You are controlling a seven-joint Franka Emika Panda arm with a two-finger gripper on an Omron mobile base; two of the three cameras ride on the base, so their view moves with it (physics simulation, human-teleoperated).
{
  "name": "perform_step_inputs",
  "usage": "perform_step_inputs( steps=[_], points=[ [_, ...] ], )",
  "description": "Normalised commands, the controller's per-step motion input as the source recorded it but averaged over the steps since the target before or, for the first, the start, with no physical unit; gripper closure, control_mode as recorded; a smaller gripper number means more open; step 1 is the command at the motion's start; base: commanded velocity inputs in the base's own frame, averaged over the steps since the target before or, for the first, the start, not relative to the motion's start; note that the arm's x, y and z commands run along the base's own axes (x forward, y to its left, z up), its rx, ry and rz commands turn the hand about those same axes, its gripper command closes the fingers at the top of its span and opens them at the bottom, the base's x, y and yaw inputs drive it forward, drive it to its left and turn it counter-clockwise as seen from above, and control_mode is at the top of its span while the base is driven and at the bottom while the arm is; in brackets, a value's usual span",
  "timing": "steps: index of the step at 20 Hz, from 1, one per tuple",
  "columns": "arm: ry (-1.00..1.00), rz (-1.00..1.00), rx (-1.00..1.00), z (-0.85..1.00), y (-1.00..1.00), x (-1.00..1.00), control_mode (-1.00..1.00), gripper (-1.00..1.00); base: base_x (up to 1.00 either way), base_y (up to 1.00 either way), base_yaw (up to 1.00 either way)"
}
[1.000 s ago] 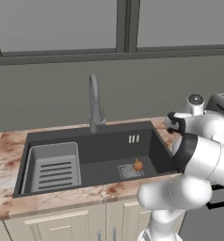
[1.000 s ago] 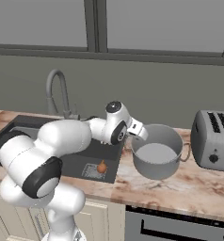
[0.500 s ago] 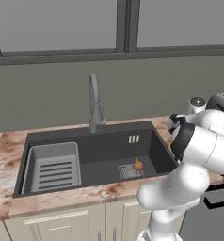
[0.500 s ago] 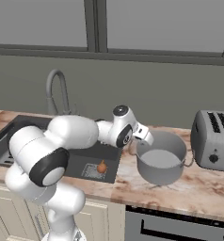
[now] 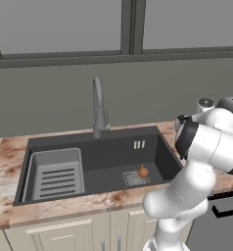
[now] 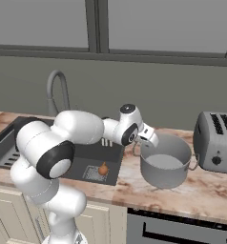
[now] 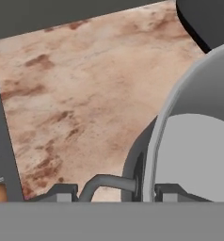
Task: Dump the onion from the pot into the sink. Then turn on the water and wash the onion. Then turn off the water and put the onion back in the pot.
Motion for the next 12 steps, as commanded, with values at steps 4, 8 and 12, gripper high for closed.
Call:
perform_step_inputs(
  steps=[4,8,12],
  points=[
    [0.08,0.00,0.00,-0.39,-0.03,-0.29,-1.00,-1.00,0.00,0.00,0.00],
    [0.04,0.00,0.00,-0.17,-0.02,-0.27,-1.00,-1.00,0.00,0.00,0.00],
    [0.00,0.00,0.00,0.00,0.00,-0.42,-1.00,-1.00,0.00,0.00,0.00]
  ],
)
